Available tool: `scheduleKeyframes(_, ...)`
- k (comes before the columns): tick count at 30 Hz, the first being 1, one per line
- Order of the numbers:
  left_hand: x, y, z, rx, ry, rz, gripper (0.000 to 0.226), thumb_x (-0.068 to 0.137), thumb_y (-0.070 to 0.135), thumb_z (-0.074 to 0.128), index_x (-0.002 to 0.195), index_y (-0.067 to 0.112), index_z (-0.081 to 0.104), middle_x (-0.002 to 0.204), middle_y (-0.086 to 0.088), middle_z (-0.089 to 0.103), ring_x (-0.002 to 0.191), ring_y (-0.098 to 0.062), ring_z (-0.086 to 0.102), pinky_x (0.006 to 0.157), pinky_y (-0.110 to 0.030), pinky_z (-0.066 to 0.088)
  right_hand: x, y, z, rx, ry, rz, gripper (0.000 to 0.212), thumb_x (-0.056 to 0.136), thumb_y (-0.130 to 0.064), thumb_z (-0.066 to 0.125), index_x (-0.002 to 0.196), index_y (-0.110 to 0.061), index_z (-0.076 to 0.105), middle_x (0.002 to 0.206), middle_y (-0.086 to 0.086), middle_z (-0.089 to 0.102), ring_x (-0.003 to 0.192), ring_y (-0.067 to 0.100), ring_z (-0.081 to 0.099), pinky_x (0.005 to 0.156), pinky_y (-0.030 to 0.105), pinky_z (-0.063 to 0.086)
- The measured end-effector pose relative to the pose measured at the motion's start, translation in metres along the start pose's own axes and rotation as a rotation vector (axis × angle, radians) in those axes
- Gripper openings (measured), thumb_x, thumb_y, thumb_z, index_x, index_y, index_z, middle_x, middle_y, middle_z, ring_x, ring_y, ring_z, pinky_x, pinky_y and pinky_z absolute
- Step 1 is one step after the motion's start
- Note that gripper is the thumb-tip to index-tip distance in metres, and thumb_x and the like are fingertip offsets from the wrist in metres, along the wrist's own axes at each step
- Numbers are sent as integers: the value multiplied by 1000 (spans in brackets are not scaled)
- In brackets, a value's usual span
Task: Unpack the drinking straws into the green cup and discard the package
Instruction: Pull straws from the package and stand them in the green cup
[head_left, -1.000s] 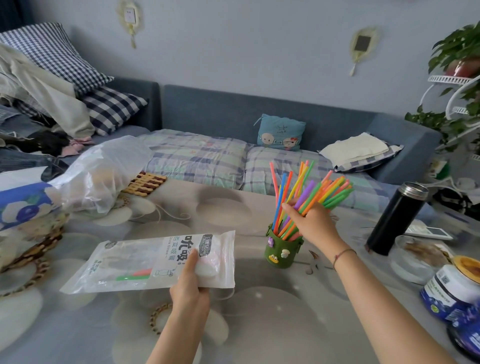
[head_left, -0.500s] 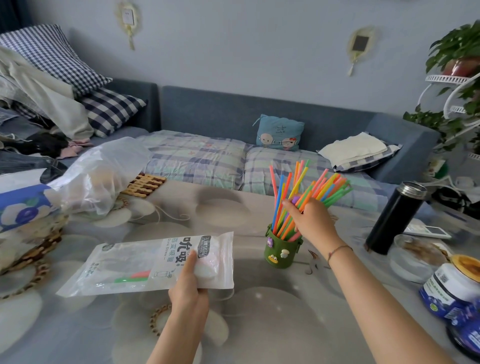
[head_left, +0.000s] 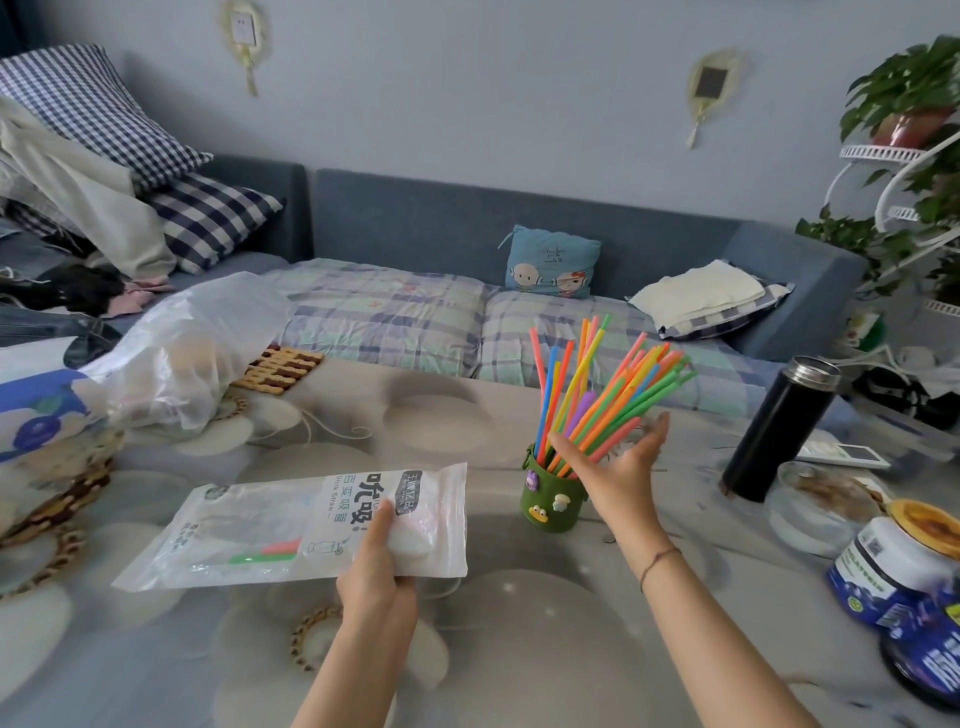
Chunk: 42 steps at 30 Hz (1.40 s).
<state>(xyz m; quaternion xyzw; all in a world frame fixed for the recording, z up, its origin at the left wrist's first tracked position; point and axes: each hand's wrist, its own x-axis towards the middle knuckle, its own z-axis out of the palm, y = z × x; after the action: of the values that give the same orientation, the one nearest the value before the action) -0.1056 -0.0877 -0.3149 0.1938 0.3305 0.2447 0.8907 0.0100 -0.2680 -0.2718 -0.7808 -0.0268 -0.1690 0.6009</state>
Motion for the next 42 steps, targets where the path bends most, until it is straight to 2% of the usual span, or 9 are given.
scheduleKeyframes(6, 3, 1, -1, 3, -27, -6, 52, 87, 9, 68, 136, 8, 53, 132, -9, 63, 115, -23, 63, 92, -39, 50, 23, -8, 23, -27, -43, 11, 138, 42, -50, 87, 147, -23, 1, 146, 0, 37, 134, 21, 40, 112, 53, 29)
scheduleKeyframes(11, 5, 5, -2, -1, -16, -18, 51, 87, 9, 67, 136, 9, 53, 131, -7, 63, 102, -20, 65, 83, -37, 52, 34, -6, 34, 141, 25, 70, 118, 48, -36, 88, 141, -29, 16, 126, -2, 57, 113, 20, 58, 100, 45, 44)
scheduleKeyframes(13, 5, 5, -2, -2, -18, -29, 50, 87, 9, 67, 136, 9, 53, 131, -7, 63, 98, -18, 65, 73, -33, 51, 37, -5, 36, 154, 51, 99, 101, 54, -28, 88, 135, -22, 28, 116, -3, 61, 104, 19, 62, 94, 39, 48)
scheduleKeyframes(17, 6, 7, -3, -3, -23, -33, 49, 88, 10, 66, 136, 9, 54, 132, -8, 63, 113, -23, 63, 85, -36, 49, 40, -9, 32, 155, 54, 160, 47, 65, -19, 83, 104, -16, 57, 99, 0, 67, 89, 18, 64, 85, 35, 53)
scheduleKeyframes(20, 4, 8, -2, -5, -27, -34, 49, 88, 10, 66, 136, 9, 53, 132, -8, 63, 111, -22, 63, 87, -37, 49, 46, -17, 27, 161, 16, 153, 30, 68, -15, 80, 89, -22, 61, 87, -3, 66, 82, 18, 64, 78, 31, 51)
scheduleKeyframes(25, 2, 6, -1, 10, -29, -61, 50, 88, 10, 66, 136, 8, 53, 130, -8, 64, 105, -23, 65, 79, -37, 51, 52, -23, 25, 77, -56, 191, 31, 72, -17, 77, 97, -21, 59, 94, -1, 65, 86, 20, 61, 81, 34, 51)
scheduleKeyframes(30, 2, 7, -2, 14, -41, -54, 52, 86, 11, 68, 136, 8, 52, 133, -9, 63, 117, -24, 63, 96, -41, 50, 44, -19, 21, 33, -119, 297, 57, 69, -16, 79, 117, -12, 49, 113, 5, 62, 96, 22, 58, 87, 38, 50)
scheduleKeyframes(36, -1, 9, 1, 24, -14, -79, 51, 87, 13, 68, 136, 9, 53, 132, -7, 64, 110, -22, 64, 66, -32, 51, 32, -24, -1, 164, -160, 288, 81, 71, -11, 78, 138, -17, 33, 127, 1, 52, 110, 20, 53, 98, 41, 45)
scheduleKeyframes(42, -13, 7, 6, 30, -43, -16, 50, 86, 11, 69, 133, 7, 55, 123, -5, 67, 100, -17, 67, 94, -40, 51, -14, -31, -12, 227, 63, 154, 69, 77, -12, 74, 135, -14, 38, 138, 4, 44, 127, 16, 44, 104, 32, 40)
